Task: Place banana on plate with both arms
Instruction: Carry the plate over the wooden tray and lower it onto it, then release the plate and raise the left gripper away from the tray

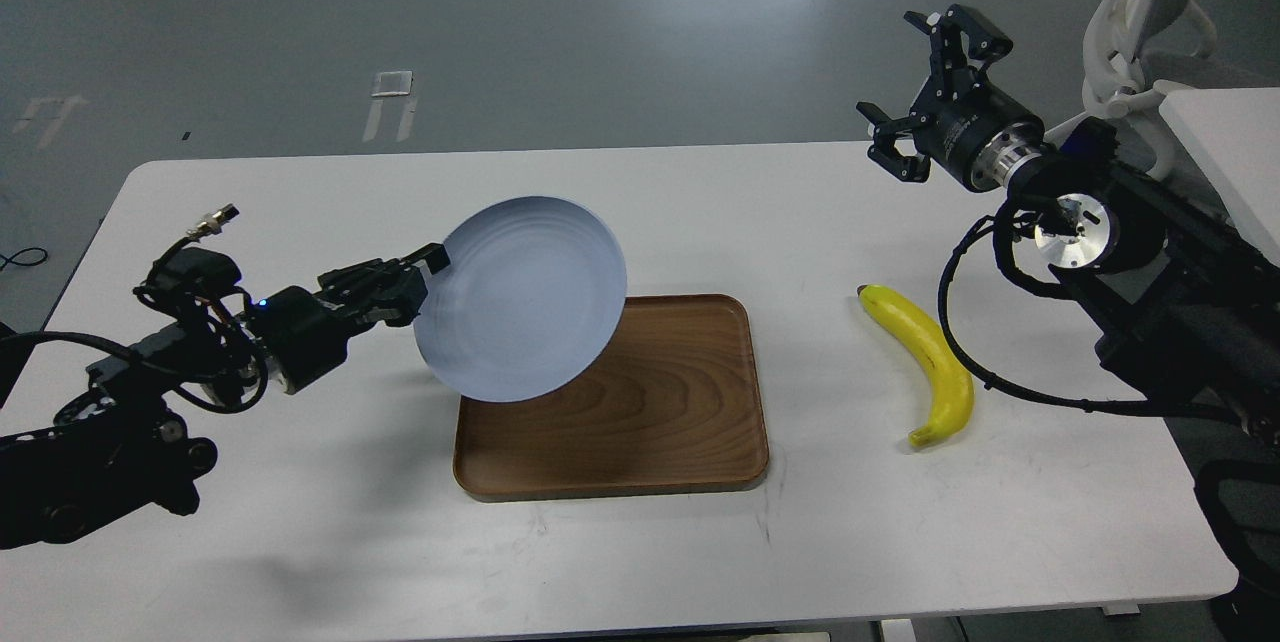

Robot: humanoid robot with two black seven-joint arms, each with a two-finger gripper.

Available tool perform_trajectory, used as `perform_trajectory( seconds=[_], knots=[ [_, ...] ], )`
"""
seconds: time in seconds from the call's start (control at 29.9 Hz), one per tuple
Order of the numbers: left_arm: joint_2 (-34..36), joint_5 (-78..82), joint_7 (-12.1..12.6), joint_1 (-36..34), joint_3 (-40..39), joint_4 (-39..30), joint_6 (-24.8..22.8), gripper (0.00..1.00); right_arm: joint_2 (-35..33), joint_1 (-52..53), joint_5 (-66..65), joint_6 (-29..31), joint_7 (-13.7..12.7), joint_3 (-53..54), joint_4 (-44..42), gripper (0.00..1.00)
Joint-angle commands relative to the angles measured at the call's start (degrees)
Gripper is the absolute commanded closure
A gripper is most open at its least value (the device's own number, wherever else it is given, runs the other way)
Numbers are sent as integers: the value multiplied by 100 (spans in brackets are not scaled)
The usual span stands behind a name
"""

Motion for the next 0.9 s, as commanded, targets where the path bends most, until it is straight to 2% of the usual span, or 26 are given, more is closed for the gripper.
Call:
perform_trajectory(
  seconds=[0.0, 0.07, 0.13, 0.27, 0.53, 0.87],
  knots=[
    [-532, 74, -1, -346, 477, 244, -79, 100, -43, 188, 0, 3, -4, -48, -26, 1],
    [-1101, 65, -1, -600, 1065, 822, -79, 100, -52, 267, 0, 3, -4, -48, -26, 1],
    [-1454, 65, -1, -680, 1321, 1236, -79, 100, -52, 294, 0, 3, -4, -48, -26, 1],
    [-1771, 74, -1, -680, 1620, 1826, -79, 100, -105, 320, 0, 3, -4, -39, -17, 1],
    [-2088, 65, -1, -672, 1815, 2310, -88, 100, -149, 311, 9, 3, -4, -30, -17, 1],
    [-2097, 21, -1, -724, 1815, 2522, -97, 100, -140, 311, 9, 3, -4, -39, -17, 1]
  ],
)
